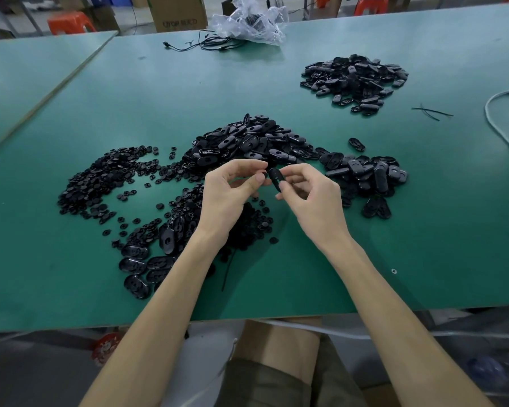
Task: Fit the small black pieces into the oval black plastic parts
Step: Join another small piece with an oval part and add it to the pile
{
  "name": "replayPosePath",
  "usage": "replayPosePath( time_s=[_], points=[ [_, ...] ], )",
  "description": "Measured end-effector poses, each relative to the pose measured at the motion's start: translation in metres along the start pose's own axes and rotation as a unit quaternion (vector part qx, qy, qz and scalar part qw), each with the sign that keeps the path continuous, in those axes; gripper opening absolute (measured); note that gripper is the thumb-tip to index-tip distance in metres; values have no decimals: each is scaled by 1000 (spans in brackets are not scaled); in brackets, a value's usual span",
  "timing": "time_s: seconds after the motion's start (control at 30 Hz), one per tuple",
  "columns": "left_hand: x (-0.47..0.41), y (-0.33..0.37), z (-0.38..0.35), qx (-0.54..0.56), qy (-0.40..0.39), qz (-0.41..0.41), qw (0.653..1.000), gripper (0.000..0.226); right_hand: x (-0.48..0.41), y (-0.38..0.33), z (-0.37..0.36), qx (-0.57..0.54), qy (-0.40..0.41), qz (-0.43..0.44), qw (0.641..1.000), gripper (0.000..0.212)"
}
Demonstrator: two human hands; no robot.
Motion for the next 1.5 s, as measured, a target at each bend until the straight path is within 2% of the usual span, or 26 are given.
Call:
replayPosePath(
  time_s=[0.27,0.43,0.93,1.27,1.5],
  points=[
    [-1,0,0,-13,6,-13,1000,15,2,0,1,-9,0,9,1000,21],
    [1,4,-4,-48,-6,-63,997,15,2,-2,0,-16,-15,18,1000,22],
    [1,4,-3,-4,-19,-32,999,18,0,-1,0,-13,-20,6,1000,3],
    [1,4,-2,4,-4,-21,1000,17,-1,1,-1,9,-8,9,1000,5],
    [2,5,0,-29,10,-30,999,25,0,0,-2,11,-6,8,1000,5]
  ],
)
Point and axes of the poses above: each hand's wrist, its own x-axis away from the middle knuckle, its own z-axis out of the back of the hand, y = z × x, the point moved 2 cm from there along -x, towards the middle knuckle
